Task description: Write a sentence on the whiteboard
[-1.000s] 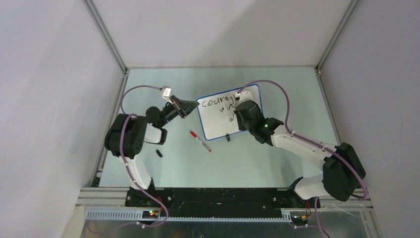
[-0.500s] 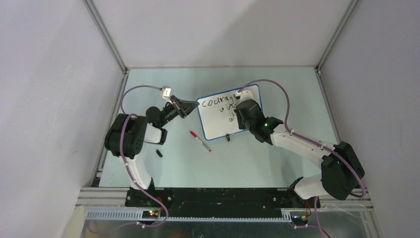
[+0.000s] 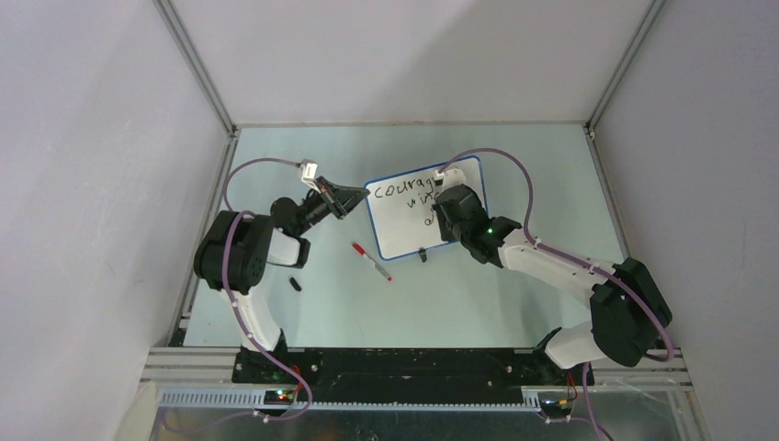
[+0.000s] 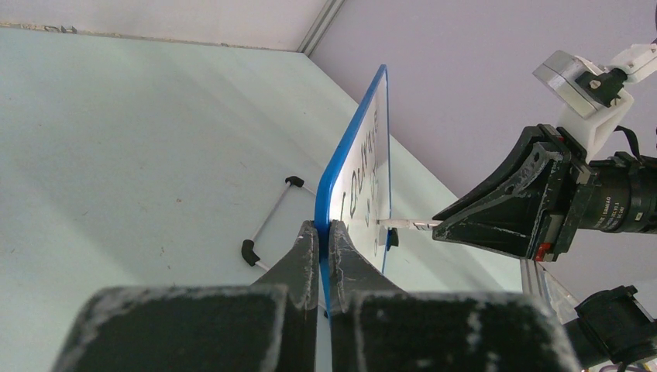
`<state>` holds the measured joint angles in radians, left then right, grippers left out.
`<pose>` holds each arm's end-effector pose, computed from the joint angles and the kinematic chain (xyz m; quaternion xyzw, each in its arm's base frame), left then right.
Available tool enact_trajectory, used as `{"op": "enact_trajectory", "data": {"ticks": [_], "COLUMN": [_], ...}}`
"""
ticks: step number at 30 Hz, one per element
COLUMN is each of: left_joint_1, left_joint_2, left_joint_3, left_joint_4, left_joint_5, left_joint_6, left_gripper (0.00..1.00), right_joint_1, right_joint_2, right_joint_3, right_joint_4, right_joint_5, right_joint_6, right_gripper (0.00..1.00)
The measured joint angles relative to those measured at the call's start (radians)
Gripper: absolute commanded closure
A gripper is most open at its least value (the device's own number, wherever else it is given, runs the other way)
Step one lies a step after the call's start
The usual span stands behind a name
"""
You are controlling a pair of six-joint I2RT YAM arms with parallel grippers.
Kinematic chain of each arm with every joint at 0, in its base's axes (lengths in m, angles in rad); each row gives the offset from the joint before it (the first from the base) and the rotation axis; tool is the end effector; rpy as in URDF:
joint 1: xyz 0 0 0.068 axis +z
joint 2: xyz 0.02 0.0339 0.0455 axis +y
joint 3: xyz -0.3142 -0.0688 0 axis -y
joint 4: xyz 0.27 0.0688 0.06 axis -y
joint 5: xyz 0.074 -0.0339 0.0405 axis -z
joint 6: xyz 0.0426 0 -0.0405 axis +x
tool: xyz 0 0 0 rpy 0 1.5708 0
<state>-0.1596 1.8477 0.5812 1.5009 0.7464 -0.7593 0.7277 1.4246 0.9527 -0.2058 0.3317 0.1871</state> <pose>0.3374 -0.0836 0.2006 0.1030 0.6357 -0.5266 0.5549 0.2564 0.2098 0.2834 -0.1688 0.8763 0.0545 0.4479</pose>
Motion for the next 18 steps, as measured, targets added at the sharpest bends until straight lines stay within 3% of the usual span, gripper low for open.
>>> {"op": "enact_trajectory", "data": {"ticks": [18], "left_joint_1": [0.0], "left_joint_2": [0.0], "left_joint_3": [0.0], "left_joint_4": [0.0], "left_joint_5": [0.0], "left_joint_6": [0.0], "left_gripper": [1.0], "right_joint_1": [-0.003], "right_joint_2": [0.005], "right_joint_3": [0.0], "right_joint_4": [-0.017], "right_joint_5": [-0.008], "right_joint_6": [0.004], "right_gripper": [1.0]}}
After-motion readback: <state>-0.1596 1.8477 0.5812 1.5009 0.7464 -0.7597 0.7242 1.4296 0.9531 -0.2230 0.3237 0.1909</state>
